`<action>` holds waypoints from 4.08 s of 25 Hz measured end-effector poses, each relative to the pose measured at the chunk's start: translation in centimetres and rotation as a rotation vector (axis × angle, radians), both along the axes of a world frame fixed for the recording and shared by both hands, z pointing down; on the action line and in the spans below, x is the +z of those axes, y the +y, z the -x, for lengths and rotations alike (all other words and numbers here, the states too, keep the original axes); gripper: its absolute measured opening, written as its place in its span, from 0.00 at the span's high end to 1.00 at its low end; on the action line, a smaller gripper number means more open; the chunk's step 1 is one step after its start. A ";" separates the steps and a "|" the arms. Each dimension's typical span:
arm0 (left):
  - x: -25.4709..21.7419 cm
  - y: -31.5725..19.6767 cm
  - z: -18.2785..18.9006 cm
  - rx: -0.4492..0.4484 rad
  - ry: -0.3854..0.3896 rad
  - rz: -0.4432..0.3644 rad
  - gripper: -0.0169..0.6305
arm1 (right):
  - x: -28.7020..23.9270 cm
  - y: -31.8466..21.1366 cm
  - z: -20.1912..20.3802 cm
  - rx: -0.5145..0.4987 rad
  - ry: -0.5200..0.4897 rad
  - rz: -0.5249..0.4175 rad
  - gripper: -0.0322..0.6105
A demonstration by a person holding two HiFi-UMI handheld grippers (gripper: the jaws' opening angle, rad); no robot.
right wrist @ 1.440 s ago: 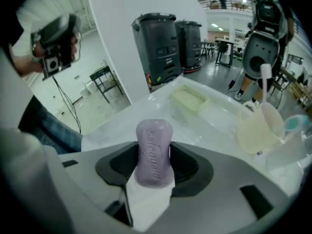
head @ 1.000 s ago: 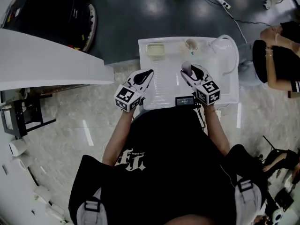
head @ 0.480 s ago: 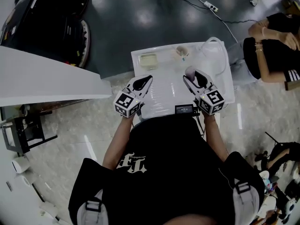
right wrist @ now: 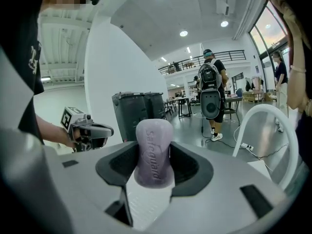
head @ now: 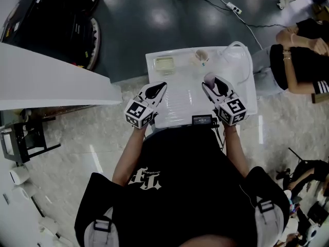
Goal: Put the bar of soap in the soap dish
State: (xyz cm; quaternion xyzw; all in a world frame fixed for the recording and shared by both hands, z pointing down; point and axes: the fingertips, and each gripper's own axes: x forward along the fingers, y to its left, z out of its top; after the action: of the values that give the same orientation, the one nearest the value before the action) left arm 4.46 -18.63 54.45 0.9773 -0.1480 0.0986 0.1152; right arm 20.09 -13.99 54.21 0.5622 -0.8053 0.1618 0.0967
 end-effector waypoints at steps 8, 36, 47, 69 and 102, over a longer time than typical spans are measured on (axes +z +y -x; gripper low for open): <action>-0.1 -0.1 2.7 -0.082 0.011 0.009 0.96 | 0.0 -1.8 2.1 -0.073 0.017 0.019 0.64; 0.8 -2.1 13.7 -0.360 0.018 0.032 0.96 | 11.6 -13.4 9.8 -0.412 0.340 0.250 0.64; 1.7 -3.4 16.4 -0.413 0.002 0.053 0.96 | 19.2 -18.1 13.1 -0.629 0.592 0.397 0.64; 4.1 -6.6 17.0 -0.440 -0.013 0.122 0.96 | 29.3 -21.6 14.0 -0.849 0.839 0.588 0.64; 2.9 -8.1 12.5 -0.318 0.002 0.068 0.96 | 13.7 -14.6 10.5 -0.393 0.450 0.234 0.64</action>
State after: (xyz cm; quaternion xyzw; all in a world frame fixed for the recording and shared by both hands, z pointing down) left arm -8.02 -26.71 57.36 0.9372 -0.2972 0.0830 0.1625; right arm 9.56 -28.64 67.86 0.4028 -0.8327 0.1033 0.3656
